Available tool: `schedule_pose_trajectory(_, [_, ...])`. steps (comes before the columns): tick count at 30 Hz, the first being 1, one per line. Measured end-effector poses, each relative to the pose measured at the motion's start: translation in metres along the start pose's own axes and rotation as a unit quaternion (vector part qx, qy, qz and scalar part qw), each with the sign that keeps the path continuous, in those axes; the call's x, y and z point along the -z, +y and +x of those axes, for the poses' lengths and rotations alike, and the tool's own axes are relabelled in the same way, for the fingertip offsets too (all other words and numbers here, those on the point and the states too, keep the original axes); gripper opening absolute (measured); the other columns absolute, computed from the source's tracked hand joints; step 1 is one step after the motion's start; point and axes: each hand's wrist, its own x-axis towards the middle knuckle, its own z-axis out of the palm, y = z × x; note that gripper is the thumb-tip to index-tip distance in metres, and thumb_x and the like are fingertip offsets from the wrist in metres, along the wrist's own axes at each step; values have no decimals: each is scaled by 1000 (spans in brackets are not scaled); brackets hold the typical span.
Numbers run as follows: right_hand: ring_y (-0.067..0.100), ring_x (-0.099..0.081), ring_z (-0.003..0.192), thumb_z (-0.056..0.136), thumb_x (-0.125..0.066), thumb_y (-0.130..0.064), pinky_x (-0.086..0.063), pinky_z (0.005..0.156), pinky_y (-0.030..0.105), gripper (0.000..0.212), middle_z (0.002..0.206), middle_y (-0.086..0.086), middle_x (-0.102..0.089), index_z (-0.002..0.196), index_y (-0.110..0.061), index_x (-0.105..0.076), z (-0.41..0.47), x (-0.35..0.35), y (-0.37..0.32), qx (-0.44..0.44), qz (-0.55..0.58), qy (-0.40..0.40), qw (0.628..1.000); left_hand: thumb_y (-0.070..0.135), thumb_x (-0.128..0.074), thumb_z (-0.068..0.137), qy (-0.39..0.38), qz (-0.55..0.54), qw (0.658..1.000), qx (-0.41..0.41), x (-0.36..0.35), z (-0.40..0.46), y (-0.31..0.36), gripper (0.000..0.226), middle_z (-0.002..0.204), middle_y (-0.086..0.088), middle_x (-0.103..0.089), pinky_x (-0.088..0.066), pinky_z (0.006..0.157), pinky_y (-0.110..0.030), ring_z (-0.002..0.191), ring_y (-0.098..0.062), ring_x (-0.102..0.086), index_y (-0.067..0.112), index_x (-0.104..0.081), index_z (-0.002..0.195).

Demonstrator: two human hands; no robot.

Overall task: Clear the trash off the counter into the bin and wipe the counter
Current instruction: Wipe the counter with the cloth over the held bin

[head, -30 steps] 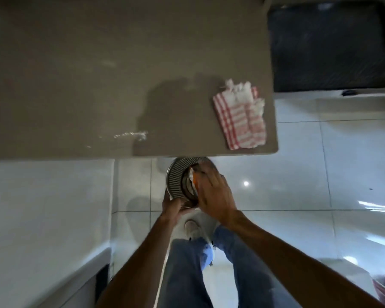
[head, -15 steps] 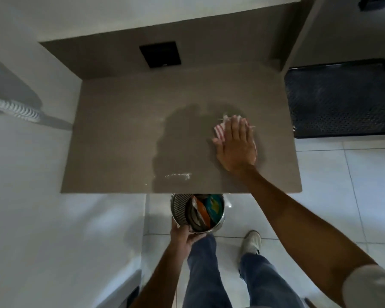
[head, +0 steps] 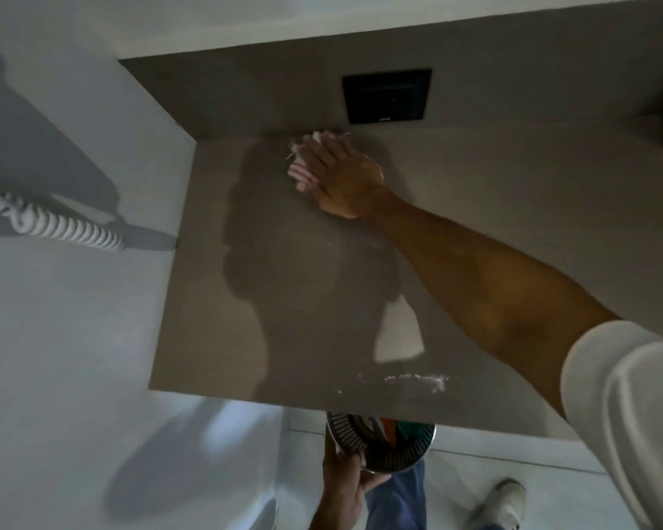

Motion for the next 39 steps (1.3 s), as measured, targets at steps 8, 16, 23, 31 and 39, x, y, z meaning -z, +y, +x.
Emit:
schedule_pose_trajectory(8, [32,-17,159,107,-23,-52,-11,129,45,65,170,9,-21,164,-20,-20,-39,-3,-26,192,-82,1,978,-12,-57,93,22,-41,999,-1,15,1,3,78,140,-18,-64,-65,73,-55,120,-49,-65,42,-49,149])
schedule_pose_trajectory(16, [27,-13,160,108,-28,-52,-18,128,46,63,171,6,-19,163,-23,-21,-162,8,7,178,-83,-29,980,-12,-65,92,-17,-44,998,-44,-4,-52,8,75,145,-24,-57,-56,86,-75,123,-54,-62,27,-46,153])
schedule_pose_trajectory(23, [25,-9,160,103,-18,-62,-15,130,46,75,172,6,-15,165,-19,-12,-259,-16,15,96,-69,-54,992,6,-68,98,-30,-67,992,-103,-3,-82,-23,47,139,-21,-63,-66,74,-55,120,-47,-67,32,-58,136])
schedule_pose_trajectory(31, [35,-6,159,98,3,-72,-10,130,51,92,172,15,-9,164,-9,-9,-350,-54,-48,-209,-7,-7,978,-16,-53,96,-15,-148,986,-76,7,-85,-63,76,157,-23,-45,-54,89,-76,139,-56,-48,27,-37,157])
schedule_pose_trajectory(39, [39,1,158,84,-1,-93,-14,128,55,114,171,19,-2,163,-11,2,-301,-72,-142,-220,40,31,974,22,-102,31,-37,-176,977,-113,26,-83,-52,147,158,-22,-46,-46,91,-83,143,-52,-46,15,-33,161])
